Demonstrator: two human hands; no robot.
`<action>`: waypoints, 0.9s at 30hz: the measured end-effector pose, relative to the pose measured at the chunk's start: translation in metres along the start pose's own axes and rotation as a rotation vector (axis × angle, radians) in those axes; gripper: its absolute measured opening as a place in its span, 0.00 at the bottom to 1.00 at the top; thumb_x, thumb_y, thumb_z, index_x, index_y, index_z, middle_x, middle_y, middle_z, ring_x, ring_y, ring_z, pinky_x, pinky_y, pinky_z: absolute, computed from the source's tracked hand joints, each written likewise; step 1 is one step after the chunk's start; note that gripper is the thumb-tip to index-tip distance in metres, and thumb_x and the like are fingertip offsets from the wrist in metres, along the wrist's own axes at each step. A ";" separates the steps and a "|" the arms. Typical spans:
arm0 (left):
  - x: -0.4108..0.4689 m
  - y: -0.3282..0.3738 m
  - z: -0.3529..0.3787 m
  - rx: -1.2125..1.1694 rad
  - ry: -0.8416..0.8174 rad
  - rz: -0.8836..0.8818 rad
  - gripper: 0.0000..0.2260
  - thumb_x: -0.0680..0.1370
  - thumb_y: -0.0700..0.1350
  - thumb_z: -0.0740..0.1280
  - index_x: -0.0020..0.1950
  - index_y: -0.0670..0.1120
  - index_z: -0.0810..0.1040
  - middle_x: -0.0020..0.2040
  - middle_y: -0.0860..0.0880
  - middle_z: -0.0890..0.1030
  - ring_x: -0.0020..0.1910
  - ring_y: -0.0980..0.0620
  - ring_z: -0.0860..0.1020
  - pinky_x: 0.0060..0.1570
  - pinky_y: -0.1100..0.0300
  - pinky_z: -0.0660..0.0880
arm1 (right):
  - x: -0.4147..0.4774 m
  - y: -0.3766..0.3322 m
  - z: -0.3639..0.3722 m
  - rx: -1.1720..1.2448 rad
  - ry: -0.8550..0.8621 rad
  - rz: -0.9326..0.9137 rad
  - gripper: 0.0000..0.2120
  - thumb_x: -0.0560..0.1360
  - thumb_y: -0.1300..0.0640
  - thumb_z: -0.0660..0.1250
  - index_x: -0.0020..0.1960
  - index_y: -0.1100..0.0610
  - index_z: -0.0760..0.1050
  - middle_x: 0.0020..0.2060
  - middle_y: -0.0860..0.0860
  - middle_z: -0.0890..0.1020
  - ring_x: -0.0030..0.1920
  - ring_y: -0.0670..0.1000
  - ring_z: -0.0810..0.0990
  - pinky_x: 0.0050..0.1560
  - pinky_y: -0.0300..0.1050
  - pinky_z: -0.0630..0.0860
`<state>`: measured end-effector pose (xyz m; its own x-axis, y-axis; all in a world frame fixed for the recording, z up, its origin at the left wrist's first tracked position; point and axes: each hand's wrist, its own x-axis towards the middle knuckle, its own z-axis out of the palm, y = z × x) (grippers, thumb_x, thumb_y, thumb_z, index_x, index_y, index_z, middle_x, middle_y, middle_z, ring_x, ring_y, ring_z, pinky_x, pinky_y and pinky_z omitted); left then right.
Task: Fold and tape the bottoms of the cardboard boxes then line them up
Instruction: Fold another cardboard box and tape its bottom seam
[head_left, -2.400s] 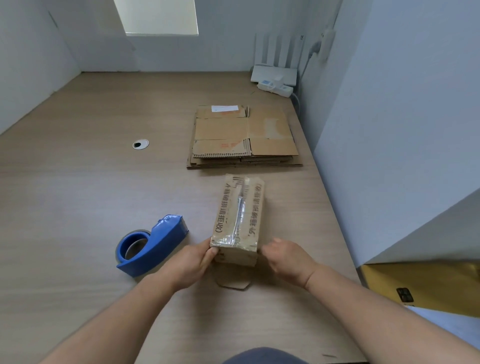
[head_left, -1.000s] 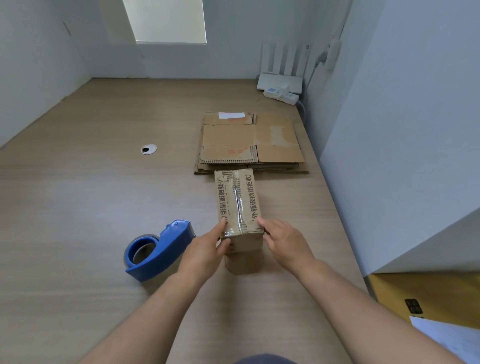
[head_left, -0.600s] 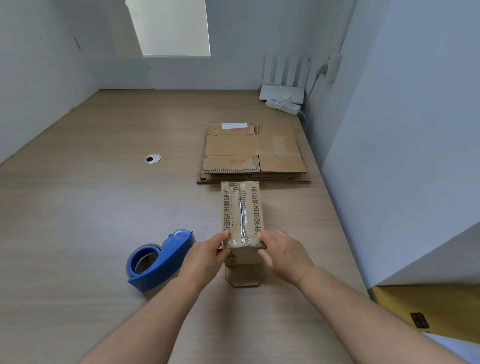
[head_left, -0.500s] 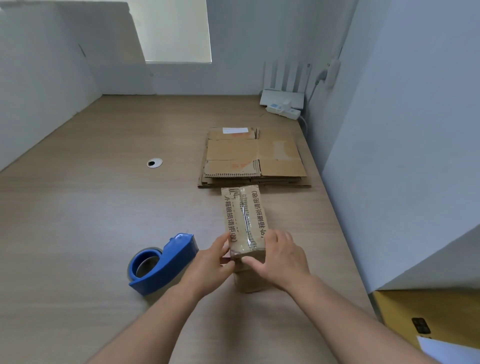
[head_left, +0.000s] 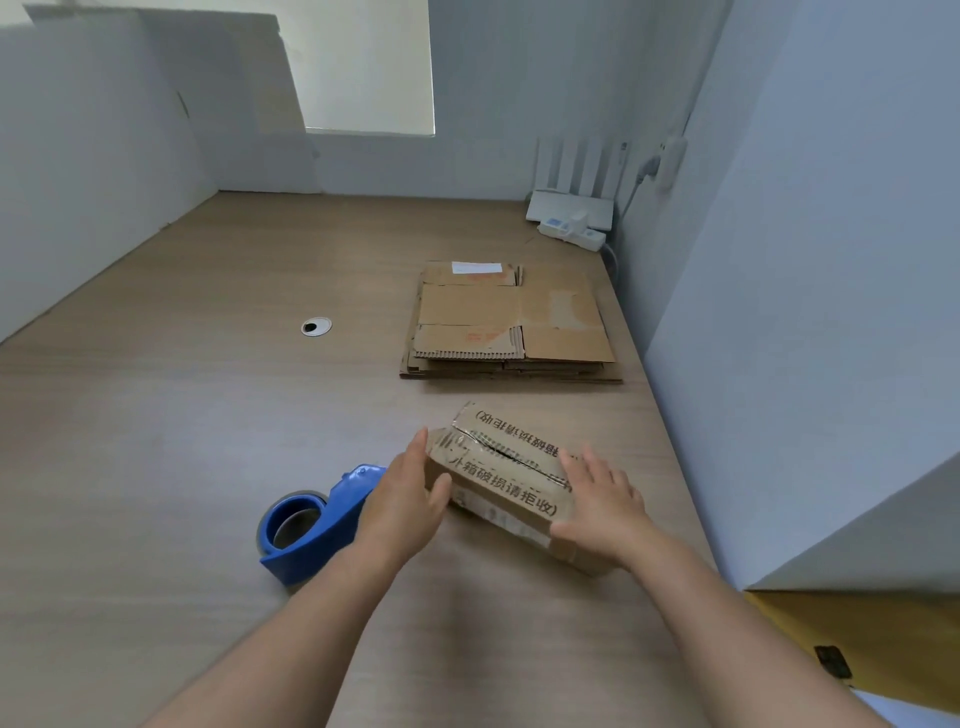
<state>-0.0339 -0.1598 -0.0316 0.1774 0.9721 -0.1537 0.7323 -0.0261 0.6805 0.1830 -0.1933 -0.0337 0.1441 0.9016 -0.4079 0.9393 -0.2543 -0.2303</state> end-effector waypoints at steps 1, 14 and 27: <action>0.002 0.002 0.002 0.029 -0.008 -0.013 0.30 0.80 0.50 0.61 0.78 0.49 0.49 0.72 0.48 0.66 0.70 0.50 0.66 0.64 0.56 0.67 | 0.001 0.006 -0.002 -0.002 -0.025 -0.014 0.42 0.73 0.51 0.65 0.77 0.44 0.41 0.77 0.50 0.41 0.77 0.57 0.44 0.74 0.57 0.46; -0.003 0.020 0.034 0.168 -0.039 -0.087 0.42 0.71 0.59 0.71 0.76 0.49 0.52 0.71 0.46 0.64 0.69 0.48 0.66 0.65 0.51 0.68 | -0.007 -0.003 0.006 0.424 0.355 0.305 0.25 0.80 0.47 0.56 0.68 0.63 0.60 0.59 0.60 0.78 0.58 0.61 0.77 0.53 0.51 0.73; -0.009 0.007 0.024 0.004 -0.134 -0.057 0.24 0.76 0.56 0.67 0.68 0.48 0.71 0.63 0.52 0.78 0.55 0.55 0.77 0.48 0.64 0.76 | 0.010 -0.034 0.010 0.689 0.122 -0.077 0.22 0.75 0.58 0.66 0.67 0.51 0.68 0.59 0.50 0.79 0.57 0.50 0.78 0.59 0.44 0.73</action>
<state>-0.0145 -0.1742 -0.0430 0.2214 0.9321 -0.2868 0.7465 0.0273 0.6649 0.1491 -0.1796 -0.0389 0.1567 0.9485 -0.2755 0.5425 -0.3157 -0.7785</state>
